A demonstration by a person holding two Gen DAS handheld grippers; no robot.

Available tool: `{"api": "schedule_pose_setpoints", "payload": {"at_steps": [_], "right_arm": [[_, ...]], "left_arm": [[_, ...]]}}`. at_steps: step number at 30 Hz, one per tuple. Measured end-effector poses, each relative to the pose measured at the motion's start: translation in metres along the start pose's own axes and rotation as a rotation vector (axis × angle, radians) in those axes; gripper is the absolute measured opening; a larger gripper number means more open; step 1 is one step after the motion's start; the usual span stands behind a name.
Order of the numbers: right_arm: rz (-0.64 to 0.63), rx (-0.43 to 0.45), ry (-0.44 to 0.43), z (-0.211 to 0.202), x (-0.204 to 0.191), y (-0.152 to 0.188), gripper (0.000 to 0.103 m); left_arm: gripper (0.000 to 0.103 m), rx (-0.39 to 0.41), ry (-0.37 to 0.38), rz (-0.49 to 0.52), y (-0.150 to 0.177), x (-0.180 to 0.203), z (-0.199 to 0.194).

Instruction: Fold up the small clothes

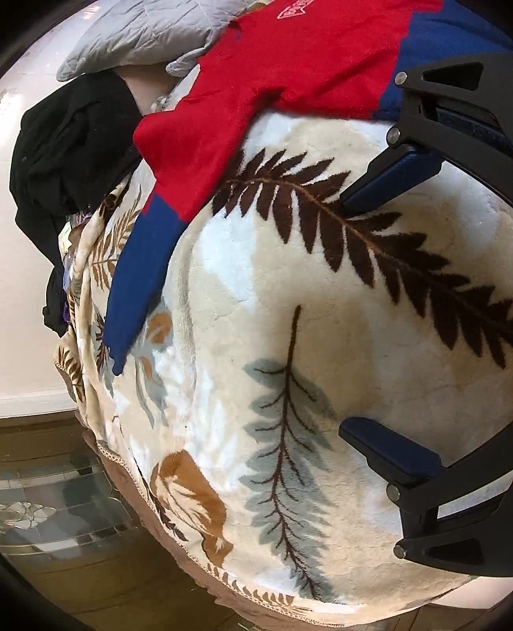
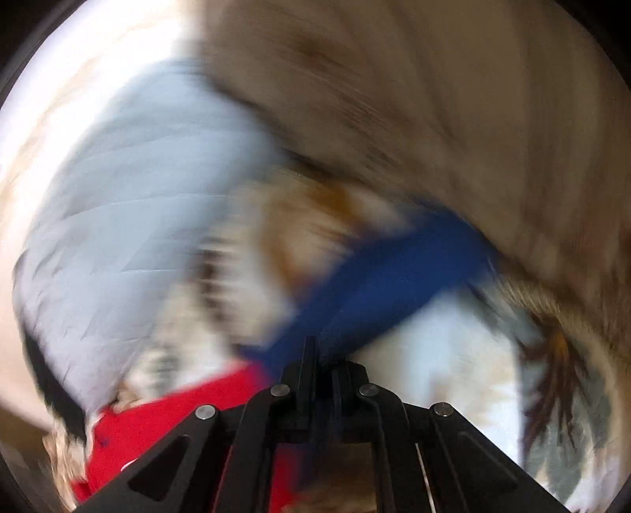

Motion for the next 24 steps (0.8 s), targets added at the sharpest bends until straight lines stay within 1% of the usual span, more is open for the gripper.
{"api": "schedule_pose_setpoints", "payload": {"at_steps": [2, 3, 4, 5, 6, 7, 8, 9, 10, 11, 12, 13, 14, 15, 17, 18, 19, 20, 21, 22, 23, 24], "right_arm": [[-0.113, 0.071, -0.153, -0.033, -0.083, 0.002, 0.007], [-0.157, 0.091, -0.219, -0.046, -0.116, 0.009, 0.007], [-0.203, 0.101, -0.309, -0.061, -0.157, 0.024, 0.007], [-0.232, 0.091, -0.375, -0.07, -0.184, 0.041, 0.007], [-0.264, 0.065, -0.443, -0.076, -0.213, 0.063, 0.009], [-0.294, 0.035, -0.488, -0.077, -0.234, 0.086, 0.01], [-0.343, -0.034, -0.529, -0.07, -0.26, 0.123, 0.011], [-0.386, -0.1, -0.547, -0.061, -0.272, 0.156, 0.027], [-0.424, -0.162, -0.546, -0.048, -0.279, 0.185, 0.066], [-0.438, -0.219, -0.537, -0.034, -0.279, 0.21, 0.084], [-0.428, -0.27, -0.511, -0.022, -0.272, 0.226, 0.087], [-0.384, -0.307, -0.49, -0.013, -0.257, 0.232, 0.087], [-0.325, -0.316, -0.492, -0.014, -0.239, 0.233, 0.087], [-0.278, -0.3, -0.503, -0.021, -0.219, 0.226, 0.087], [-0.231, -0.252, -0.511, -0.031, -0.198, 0.209, 0.087], [-0.216, -0.234, -0.516, -0.037, -0.185, 0.2, 0.087], [-0.201, -0.214, -0.519, -0.042, -0.171, 0.191, 0.087], [-0.181, -0.199, -0.513, -0.046, -0.159, 0.184, 0.087], [-0.164, -0.188, -0.516, -0.053, -0.148, 0.183, 0.087], [-0.145, -0.187, -0.52, -0.052, -0.142, 0.18, 0.087], [-0.121, -0.182, -0.521, -0.051, -0.136, 0.179, 0.087], [-0.089, -0.179, -0.525, -0.051, -0.127, 0.175, 0.087]], "left_arm": [[0.103, 0.005, -0.003, 0.001, -0.001, 0.0, 0.004], [0.103, 0.006, 0.004, -0.006, -0.001, -0.001, 0.003], [0.103, 0.007, 0.011, -0.014, -0.002, -0.003, 0.004], [0.103, 0.008, 0.012, -0.016, -0.001, -0.004, 0.001], [0.103, 0.009, 0.013, -0.016, -0.001, -0.004, 0.001], [0.103, 0.009, 0.012, -0.013, -0.001, -0.003, 0.001], [0.103, 0.009, 0.009, -0.01, -0.002, -0.004, 0.001], [0.103, 0.008, 0.009, -0.009, -0.002, -0.004, 0.001], [0.103, 0.006, 0.011, -0.008, -0.002, -0.004, 0.002], [0.103, 0.003, 0.011, -0.005, -0.002, -0.003, 0.002], [0.103, -0.004, 0.014, 0.001, -0.003, -0.003, 0.002], [0.103, -0.012, 0.023, 0.007, -0.004, -0.002, -0.001], [0.103, -0.014, 0.041, 0.004, -0.006, -0.001, -0.005], [0.103, 0.002, 0.069, -0.012, -0.009, -0.001, -0.014], [0.103, 0.05, 0.119, -0.048, -0.018, 0.005, -0.032], [0.103, 0.064, 0.17, -0.058, -0.026, 0.016, -0.043], [0.103, 0.064, 0.223, -0.043, -0.033, 0.03, -0.05], [0.103, 0.062, 0.265, -0.001, -0.04, 0.051, -0.059], [0.103, 0.061, 0.282, 0.053, -0.045, 0.071, -0.066], [0.103, 0.067, 0.308, 0.15, -0.05, 0.104, -0.076], [0.103, 0.076, 0.328, 0.215, -0.051, 0.125, -0.083], [0.103, 0.101, 0.351, 0.342, -0.052, 0.166, -0.094]]}}
Point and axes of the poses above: each gripper's, at about its wrist camera, not at the fingertips, and z roughly the way its jaws point, x to its right, y to its underside, the point moved 1 cm from there along z, roughly the way its jaws point, and after that the axes turned 12 degrees about x, right-handed, at the moved point
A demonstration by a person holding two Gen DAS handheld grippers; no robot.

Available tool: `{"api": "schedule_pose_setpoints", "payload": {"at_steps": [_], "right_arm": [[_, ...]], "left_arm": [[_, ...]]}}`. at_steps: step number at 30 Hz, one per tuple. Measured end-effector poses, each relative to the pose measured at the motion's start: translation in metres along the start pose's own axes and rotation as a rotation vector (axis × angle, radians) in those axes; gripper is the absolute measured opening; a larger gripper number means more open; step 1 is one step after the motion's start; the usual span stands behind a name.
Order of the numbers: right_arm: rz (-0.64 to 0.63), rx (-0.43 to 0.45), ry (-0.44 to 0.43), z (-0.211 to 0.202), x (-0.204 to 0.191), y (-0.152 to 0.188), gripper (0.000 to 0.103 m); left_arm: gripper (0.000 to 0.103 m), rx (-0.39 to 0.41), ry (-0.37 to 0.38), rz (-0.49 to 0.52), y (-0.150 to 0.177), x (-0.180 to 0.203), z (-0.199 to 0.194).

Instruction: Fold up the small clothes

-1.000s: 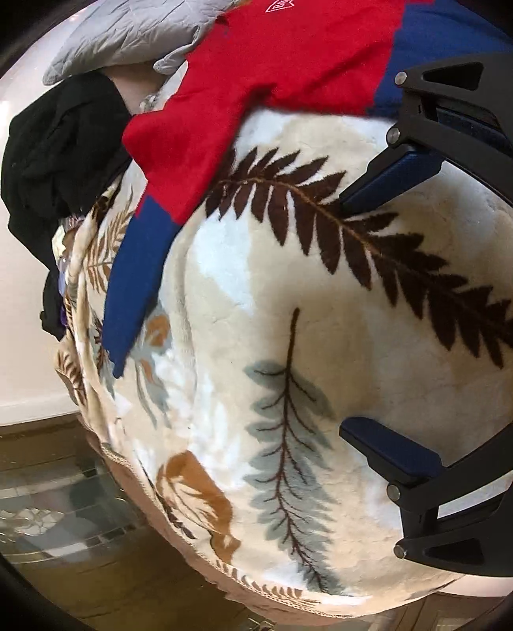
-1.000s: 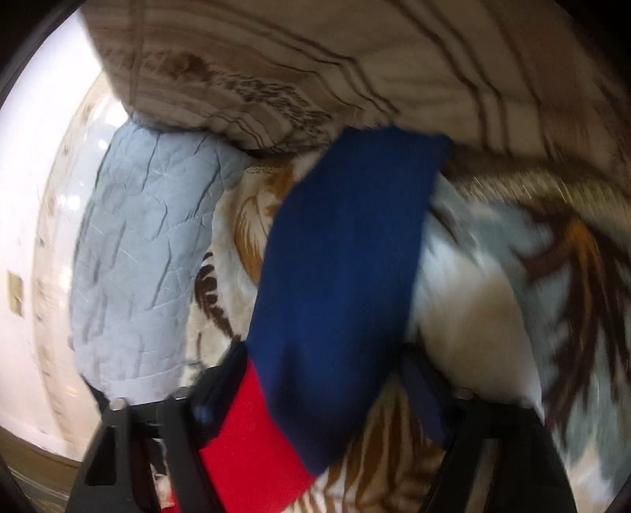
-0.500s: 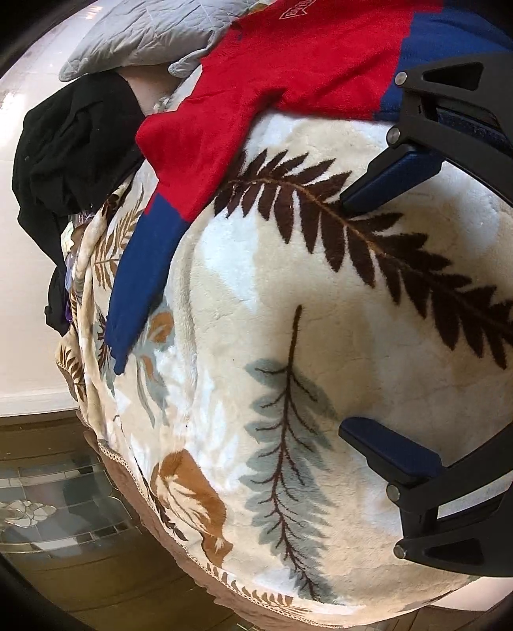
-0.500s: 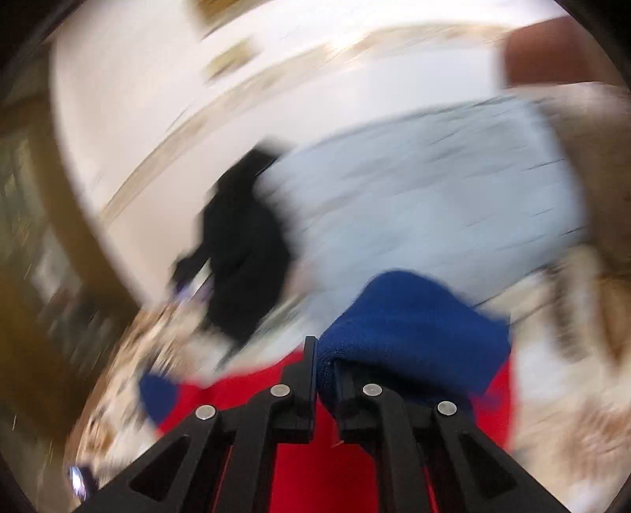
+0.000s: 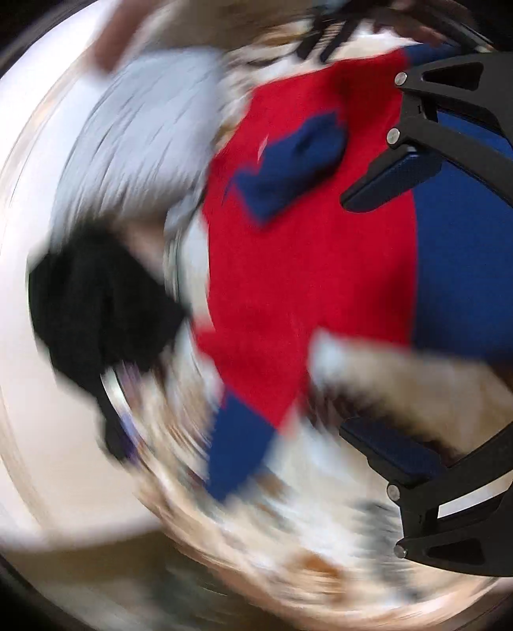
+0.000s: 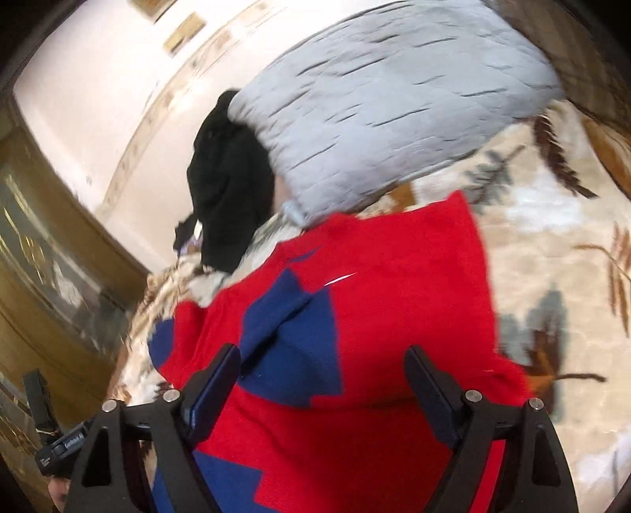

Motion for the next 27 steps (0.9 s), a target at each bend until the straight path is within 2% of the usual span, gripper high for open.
{"api": "schedule_pose_setpoints", "payload": {"at_steps": [2, 4, 6, 8, 9, 10, 11, 12, 13, 14, 15, 16, 17, 19, 22, 23, 24, 25, 26, 27], "right_arm": [[0.052, 0.002, -0.025, -0.003, 0.016, -0.001, 0.087], [0.096, -0.01, -0.044, -0.001, 0.027, 0.002, 0.087], [0.151, -0.031, -0.068, 0.008, 0.034, 0.002, 0.087], [0.178, -0.043, -0.071, 0.016, 0.04, -0.003, 0.087], [0.198, -0.052, -0.073, 0.02, 0.043, -0.004, 0.087], [0.214, -0.056, -0.07, 0.022, 0.046, -0.002, 0.087], [0.231, -0.068, -0.057, 0.025, 0.049, 0.0, 0.087], [0.235, -0.082, -0.05, 0.028, 0.05, 0.002, 0.087], [0.236, -0.09, -0.047, 0.029, 0.05, 0.005, 0.087], [0.232, -0.092, -0.044, 0.029, 0.049, 0.006, 0.087], [0.223, -0.094, -0.04, 0.031, 0.046, 0.008, 0.087], [0.209, -0.096, -0.037, 0.031, 0.043, 0.009, 0.087], [0.204, -0.098, -0.038, 0.032, 0.042, 0.011, 0.087], [0.191, -0.105, -0.034, 0.034, 0.041, 0.014, 0.087], [0.196, -0.102, -0.037, 0.034, 0.045, 0.017, 0.087], [0.202, -0.103, -0.041, 0.033, 0.046, 0.017, 0.087], [0.21, -0.105, -0.043, 0.03, 0.046, 0.016, 0.087], [0.216, -0.09, -0.047, 0.023, 0.046, 0.012, 0.087], [0.203, -0.049, -0.049, 0.012, 0.045, 0.003, 0.087], [0.178, -0.002, -0.042, 0.003, 0.044, -0.008, 0.087]], "left_arm": [[0.103, -0.019, 0.021, 0.133, -0.019, 0.052, 0.017], [0.103, -0.077, 0.032, 0.178, -0.034, 0.088, 0.048], [0.103, -0.133, -0.009, 0.224, -0.039, 0.116, 0.086], [0.101, -0.186, -0.034, 0.263, -0.033, 0.129, 0.118], [0.083, -0.215, -0.044, 0.284, -0.028, 0.132, 0.132], [0.039, -0.247, -0.04, 0.274, -0.023, 0.126, 0.141], [0.021, -0.271, -0.017, 0.207, -0.02, 0.11, 0.145], [0.02, -0.268, 0.009, 0.096, -0.017, 0.089, 0.144], [0.034, -0.248, 0.007, -0.028, -0.012, 0.065, 0.14], [0.045, -0.218, -0.007, -0.209, 0.0, 0.03, 0.132], [0.05, -0.183, 0.008, -0.328, 0.013, 0.007, 0.124], [0.042, -0.146, 0.021, -0.385, 0.022, -0.003, 0.116], [0.038, -0.1, 0.017, -0.411, 0.032, -0.012, 0.106], [0.039, -0.098, 0.026, -0.362, 0.033, -0.007, 0.096], [0.046, -0.09, 0.021, -0.379, 0.026, -0.013, 0.089], [0.046, -0.111, 0.003, -0.369, 0.025, -0.019, 0.096], [0.044, -0.155, -0.009, -0.35, 0.028, -0.022, 0.103], [0.042, -0.161, 0.001, -0.341, 0.027, -0.027, 0.119], [0.039, -0.148, 0.007, -0.332, 0.025, -0.028, 0.119], [0.031, -0.142, 0.005, -0.312, 0.024, -0.031, 0.115]]}}
Point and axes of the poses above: each gripper's, at about its wrist camera, not at the fingertips, and z roughly the way its jaws point, x to its right, y to its underside, the point moved 1 cm from there along z, roughly the way its jaws point, and after that the axes turned 12 degrees about x, right-handed, at the moved point
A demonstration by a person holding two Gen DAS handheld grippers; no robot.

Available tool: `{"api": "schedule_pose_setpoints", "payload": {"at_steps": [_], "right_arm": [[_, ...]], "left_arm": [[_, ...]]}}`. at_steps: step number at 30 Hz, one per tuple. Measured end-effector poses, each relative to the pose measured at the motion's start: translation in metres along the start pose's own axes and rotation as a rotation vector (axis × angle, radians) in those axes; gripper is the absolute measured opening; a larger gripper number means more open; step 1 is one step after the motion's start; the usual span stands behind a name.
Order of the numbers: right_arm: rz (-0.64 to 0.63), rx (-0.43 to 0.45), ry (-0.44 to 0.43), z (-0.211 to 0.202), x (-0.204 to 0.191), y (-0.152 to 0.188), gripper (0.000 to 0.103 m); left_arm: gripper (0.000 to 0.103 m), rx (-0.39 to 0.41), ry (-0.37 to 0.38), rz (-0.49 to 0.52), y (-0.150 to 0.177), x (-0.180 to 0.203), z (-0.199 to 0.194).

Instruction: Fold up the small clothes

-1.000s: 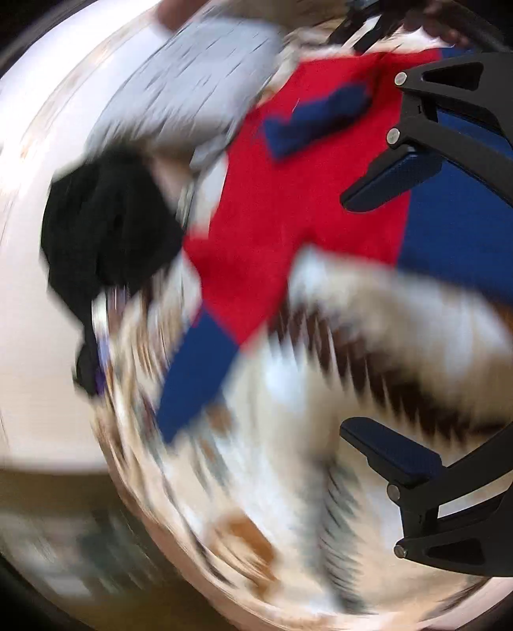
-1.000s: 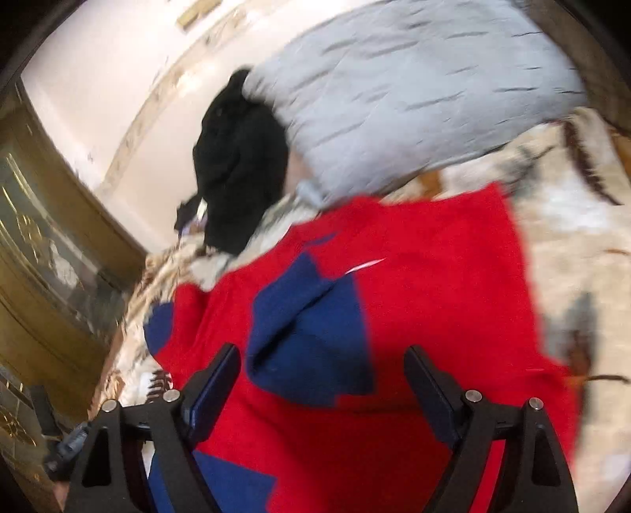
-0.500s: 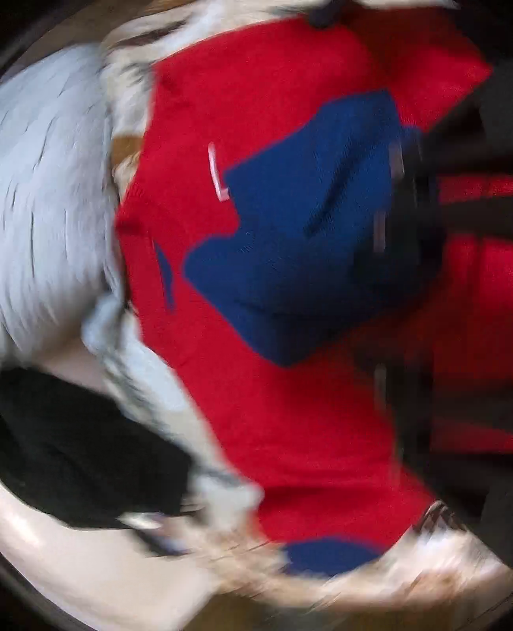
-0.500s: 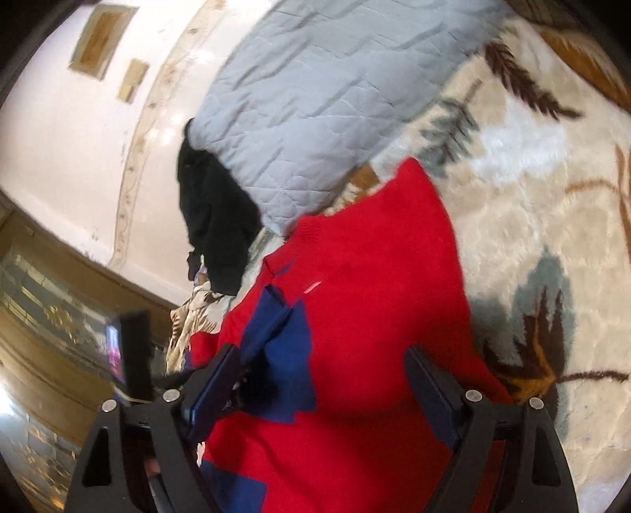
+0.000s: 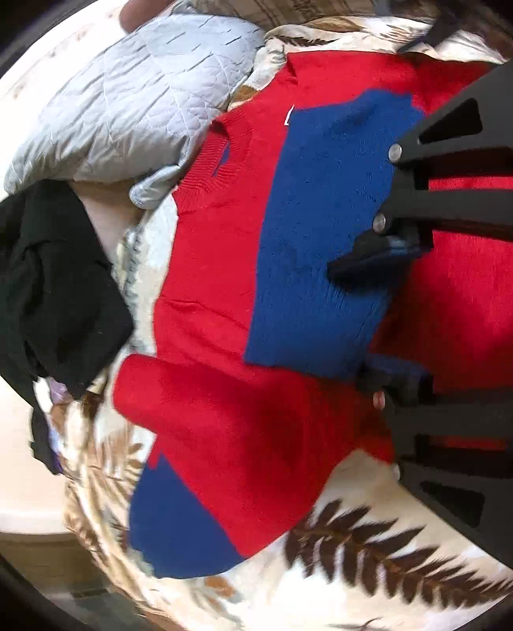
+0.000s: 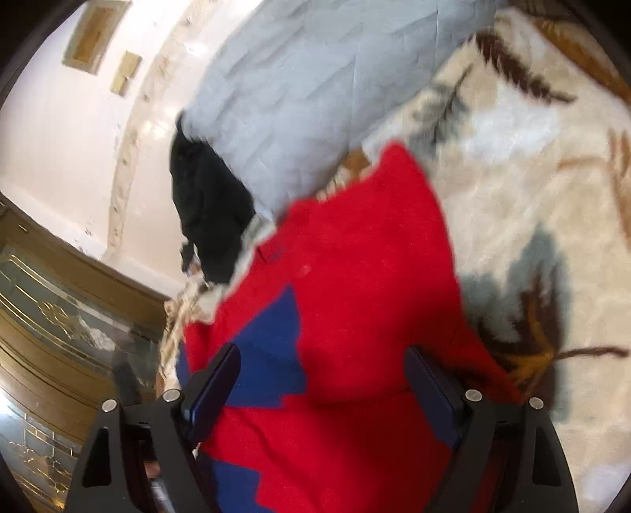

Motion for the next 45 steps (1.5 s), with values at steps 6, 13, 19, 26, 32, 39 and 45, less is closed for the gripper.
{"api": "schedule_pose_setpoints", "payload": {"at_steps": [6, 13, 19, 26, 32, 39, 45], "right_arm": [[-0.113, -0.103, 0.187, 0.047, 0.019, -0.035, 0.087], [-0.437, -0.183, 0.294, 0.076, -0.019, -0.038, 0.012], [-0.294, -0.202, 0.319, 0.081, 0.034, -0.038, 0.028], [-0.197, -0.069, 0.235, 0.029, 0.027, -0.055, 0.065], [-0.233, -0.062, 0.2, 0.016, 0.009, -0.048, 0.065], [-0.299, -0.036, 0.213, 0.023, -0.004, -0.042, 0.065], [-0.224, -0.099, 0.091, 0.031, -0.011, -0.032, 0.069]], "left_arm": [[0.03, 0.03, 0.008, 0.044, 0.003, -0.002, -0.005], [0.013, 0.115, 0.02, 0.179, -0.011, 0.018, -0.01], [0.015, 0.063, 0.007, 0.227, -0.01, 0.031, 0.029], [0.062, 0.098, 0.118, 0.13, -0.02, 0.011, -0.011], [0.045, -0.073, 0.175, 0.057, -0.022, 0.011, 0.023], [0.008, 0.105, 0.077, 0.253, -0.032, 0.028, -0.003], [0.011, 0.057, 0.017, 0.327, -0.012, 0.027, 0.019]]}}
Point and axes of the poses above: each gripper's, at about its wrist camera, not at the fingertips, and z roughly the way its jaws point, x to its right, y to its underside, the point moved 1 cm from there along z, roughly the way its jaws point, and after that the axes turned 12 degrees about x, right-handed, at the moved point
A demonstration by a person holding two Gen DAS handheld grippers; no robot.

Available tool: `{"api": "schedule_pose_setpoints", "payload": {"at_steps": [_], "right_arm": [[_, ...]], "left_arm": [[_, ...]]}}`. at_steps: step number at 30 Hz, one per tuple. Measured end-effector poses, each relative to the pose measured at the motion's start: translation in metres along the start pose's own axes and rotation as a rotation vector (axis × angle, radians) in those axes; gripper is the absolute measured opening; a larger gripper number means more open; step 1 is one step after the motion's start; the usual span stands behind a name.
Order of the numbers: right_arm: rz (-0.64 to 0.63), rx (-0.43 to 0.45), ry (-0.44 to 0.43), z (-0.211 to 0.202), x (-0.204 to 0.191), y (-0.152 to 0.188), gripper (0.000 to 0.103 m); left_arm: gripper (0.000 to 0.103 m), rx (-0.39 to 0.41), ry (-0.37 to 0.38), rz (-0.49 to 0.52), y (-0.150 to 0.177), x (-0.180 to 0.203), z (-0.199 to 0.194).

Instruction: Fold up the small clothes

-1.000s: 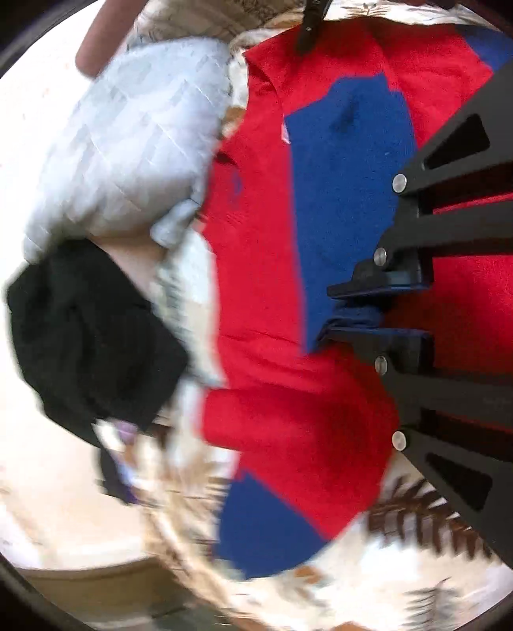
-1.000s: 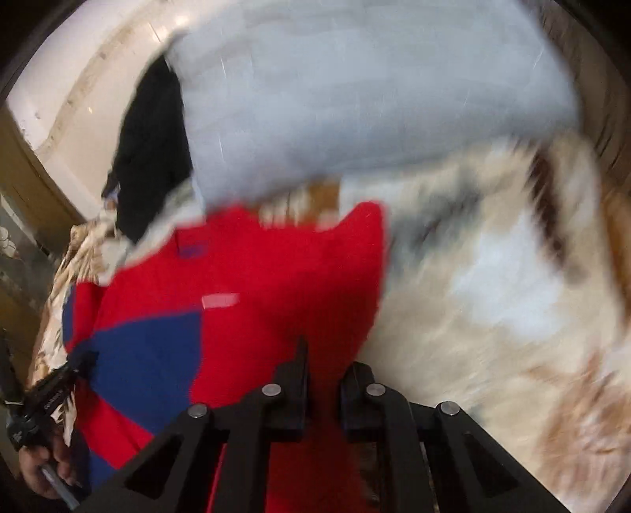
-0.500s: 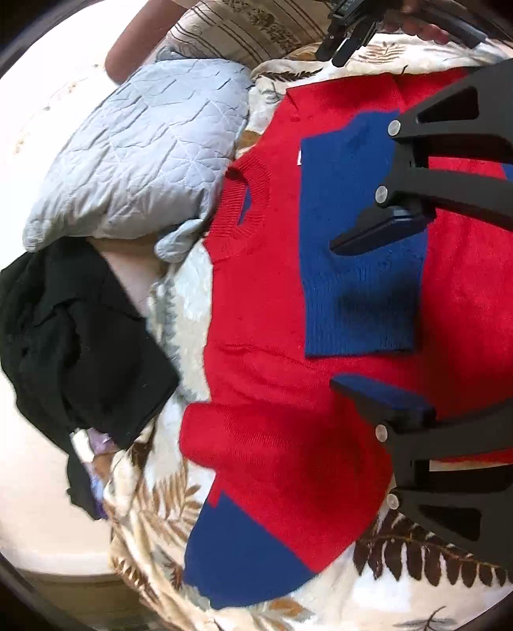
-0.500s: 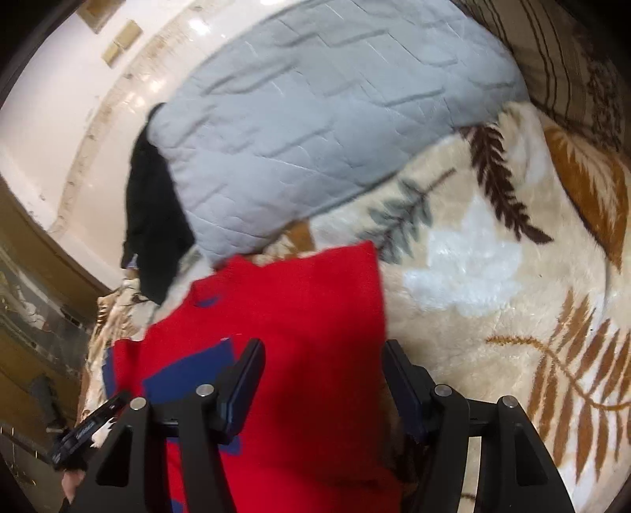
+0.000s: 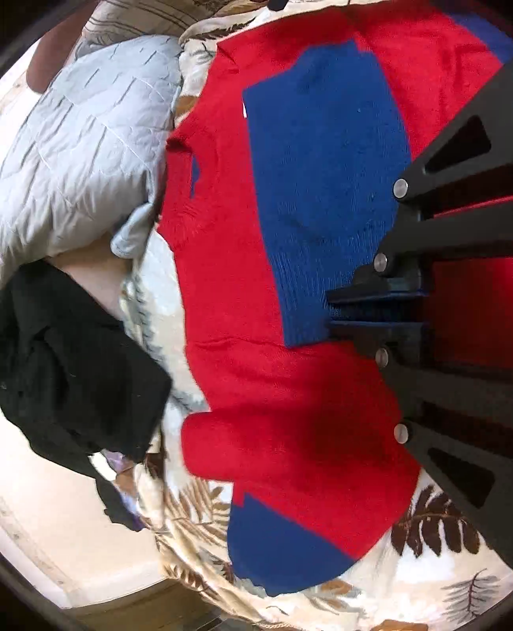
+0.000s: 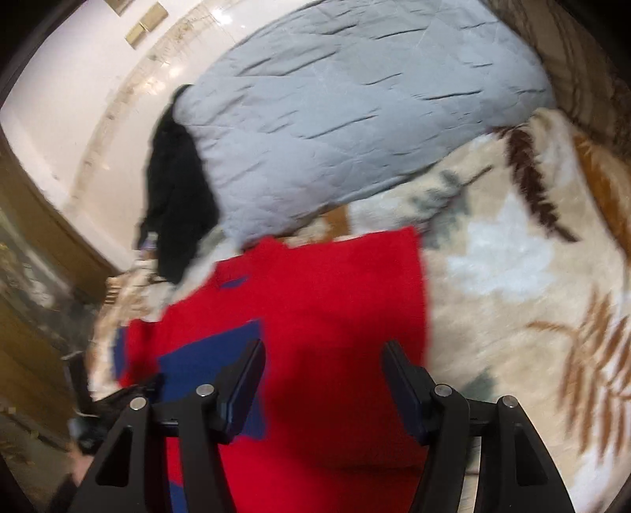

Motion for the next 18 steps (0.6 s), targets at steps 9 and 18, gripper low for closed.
{"api": "schedule_pose_setpoints", "payload": {"at_steps": [9, 18], "right_arm": [[-0.055, 0.016, 0.045, -0.029, -0.026, 0.019, 0.074], [-0.205, -0.011, -0.08, -0.034, -0.083, 0.093, 0.075]], "left_arm": [[0.078, 0.121, 0.125, -0.299, -0.009, -0.073, -0.066], [0.077, 0.128, 0.12, -0.953, 0.011, -0.283, -0.038]]}}
Point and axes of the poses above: each gripper's, at about its wrist camera, not at the fingertips, and z roughly the way its jaws point, x to its right, y to its underside, the point moved 1 cm from there along z, roughly the way its jaws point, and after that the axes turned 12 degrees about x, right-handed, at the moved point
